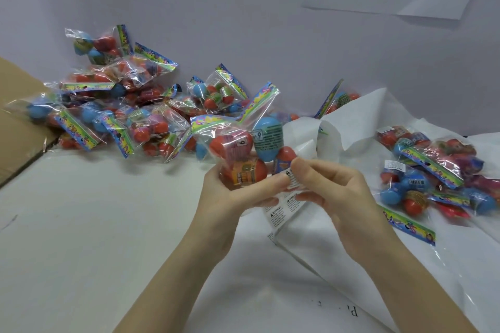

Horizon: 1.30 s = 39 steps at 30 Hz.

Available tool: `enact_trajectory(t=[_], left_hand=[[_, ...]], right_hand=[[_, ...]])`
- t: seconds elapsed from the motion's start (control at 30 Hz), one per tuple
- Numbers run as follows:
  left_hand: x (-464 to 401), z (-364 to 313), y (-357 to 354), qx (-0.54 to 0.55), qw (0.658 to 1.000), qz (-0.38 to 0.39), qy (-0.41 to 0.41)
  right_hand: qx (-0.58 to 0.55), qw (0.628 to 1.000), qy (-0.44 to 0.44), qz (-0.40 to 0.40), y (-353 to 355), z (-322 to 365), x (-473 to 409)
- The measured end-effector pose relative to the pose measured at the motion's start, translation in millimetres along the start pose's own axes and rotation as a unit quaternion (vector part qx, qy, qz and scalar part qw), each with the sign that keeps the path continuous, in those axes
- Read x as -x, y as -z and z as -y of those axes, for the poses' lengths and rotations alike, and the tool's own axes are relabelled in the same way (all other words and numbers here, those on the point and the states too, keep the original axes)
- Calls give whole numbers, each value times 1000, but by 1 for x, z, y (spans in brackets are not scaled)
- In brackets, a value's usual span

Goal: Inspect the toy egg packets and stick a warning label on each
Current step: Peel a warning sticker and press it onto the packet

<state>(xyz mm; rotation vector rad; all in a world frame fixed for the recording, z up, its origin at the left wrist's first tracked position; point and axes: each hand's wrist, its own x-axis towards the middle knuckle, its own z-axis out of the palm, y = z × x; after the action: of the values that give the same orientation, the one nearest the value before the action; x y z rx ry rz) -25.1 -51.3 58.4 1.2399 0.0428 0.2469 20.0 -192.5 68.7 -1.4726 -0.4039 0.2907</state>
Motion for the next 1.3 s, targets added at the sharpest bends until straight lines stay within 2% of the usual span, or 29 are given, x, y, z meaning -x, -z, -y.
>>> enact_trajectory(t=[0.1,0.23,0.4,0.53,0.7,0.77,0.83,0.9,0.93,1.0,1.03,1.1,1.17,1.23,1.3], left_hand=[[-1,0,1,-3,1000,10,5],[-2,1,0,7,1000,-4,23],[-2,3,2,14,999,-16,30],[-4,4,4,-17,999,-2,36],[-7,9,5,-113,993,-34,-14],[-9,10,6,-76,997,-33,9],[-10,10,8,-33,998,-47,8],[-11,11,9,-26,994,-98,-34],[-12,11,9,-26,990,-127,-61],[-13,11,11,-51,976,-181,-113],[-14,11,13,-78,965,-212,-131],[-16,9,21,-138,941,-276,-138],[-22,4,35,-188,922,-319,-109],[-33,-2,55,-277,900,-332,-58],[-45,-7,75,-433,832,-346,-21]], right_hand=[[-69,994,-65,55,1,-1,0],[-126,983,-110,70,1,-1,-1],[-113,988,-94,49,1,0,-4],[-36,998,-36,45,-2,0,-1],[-27,996,-75,41,7,2,-2],[-57,996,-75,6,15,6,-5],[-181,980,-27,-77,26,10,-10],[-307,936,30,-172,37,11,-18],[-330,922,35,-202,42,10,-21],[-328,924,-8,-195,44,6,-25],[-304,937,-36,-166,40,5,-24],[-165,978,-51,-119,30,1,-19],[30,992,3,-121,23,-5,-14],[224,960,73,-151,21,-12,-12],[391,889,166,-171,20,-16,-10]])
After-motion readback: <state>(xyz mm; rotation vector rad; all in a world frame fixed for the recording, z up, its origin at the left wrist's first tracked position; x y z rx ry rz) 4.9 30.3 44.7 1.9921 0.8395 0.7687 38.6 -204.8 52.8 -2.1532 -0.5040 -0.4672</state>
